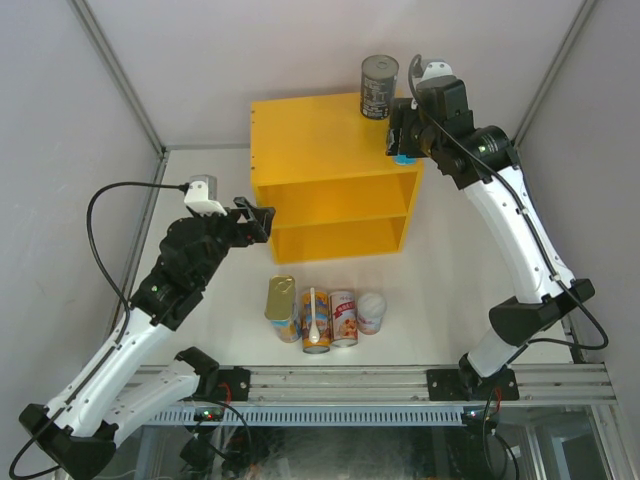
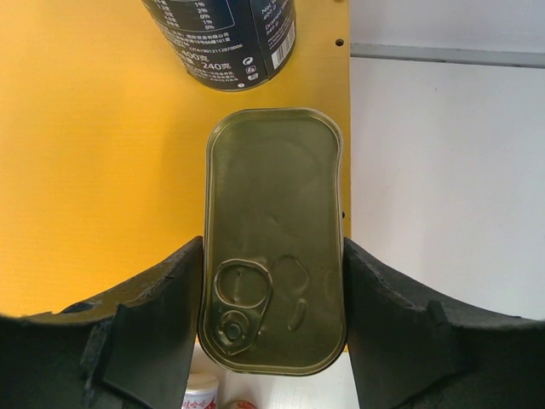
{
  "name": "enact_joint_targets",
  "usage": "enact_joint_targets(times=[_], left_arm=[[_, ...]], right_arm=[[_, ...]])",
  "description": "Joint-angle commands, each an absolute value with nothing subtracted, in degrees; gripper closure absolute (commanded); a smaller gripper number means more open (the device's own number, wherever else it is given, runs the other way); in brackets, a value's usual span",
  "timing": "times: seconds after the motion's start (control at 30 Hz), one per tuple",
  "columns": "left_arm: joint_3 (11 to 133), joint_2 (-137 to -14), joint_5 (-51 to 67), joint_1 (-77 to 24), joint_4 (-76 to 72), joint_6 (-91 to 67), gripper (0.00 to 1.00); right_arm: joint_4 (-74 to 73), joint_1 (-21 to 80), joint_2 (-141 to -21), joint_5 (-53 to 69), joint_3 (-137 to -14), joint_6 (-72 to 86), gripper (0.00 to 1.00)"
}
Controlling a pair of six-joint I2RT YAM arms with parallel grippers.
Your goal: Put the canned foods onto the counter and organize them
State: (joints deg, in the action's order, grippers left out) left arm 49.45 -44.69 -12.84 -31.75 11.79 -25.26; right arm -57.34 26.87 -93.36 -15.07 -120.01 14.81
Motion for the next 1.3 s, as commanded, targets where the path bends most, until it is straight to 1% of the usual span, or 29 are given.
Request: enact_joint_targets(times=[0.0,0.4,0.63,0.8,0.9,1.0,1.07,1.17,1.27], left_arm=[[49.91,-44.96,-11.98,-31.57,10.55,-24.17,0.1],[50.02,-44.7,-12.51,-31.46,10.55,-24.61,0.09],[51.42,-44.53,-12.05,-31.49,11.77,-23.69,0.08],[52.66,-43.59,-11.25,-31.47,15.16,-22.89,0.08],[52.82,-42.29,-10.29,-31.48,18.14,-22.68,0.08],[52.8,-40.47,-9.41,-31.46,20.69,-22.93,0.08],[53.07,-39.42,-8.32,-31.46,22.77,-22.94,0.08],[53.88,-38.37,-7.09,-31.51,26.49,-22.74,0.08],[54.3,-37.09,-5.84,-31.49,29.83,-22.68,0.08]], right_arm=[[-56.16,27.13,-93.71,-15.38,-122.84,15.54,0.39],[-56.35,27.07,-93.07,-16.14,-124.37,14.73,0.36],[-56.77,27.08,-91.91,-16.86,-125.27,13.38,0.28],[-56.68,27.27,-90.19,-17.11,-125.08,12.56,0.27],[-56.77,27.83,-88.78,-18.12,-124.83,11.8,0.22],[-56.66,28.37,-86.93,-18.63,-123.89,11.18,0.21],[-56.43,28.93,-85.46,-19.25,-122.83,10.8,0.02],[-56.49,30.44,-83.53,-20.65,-121.86,9.43,0.0],[-55.34,34.71,-81.05,-24.91,-119.63,6.48,0.0]])
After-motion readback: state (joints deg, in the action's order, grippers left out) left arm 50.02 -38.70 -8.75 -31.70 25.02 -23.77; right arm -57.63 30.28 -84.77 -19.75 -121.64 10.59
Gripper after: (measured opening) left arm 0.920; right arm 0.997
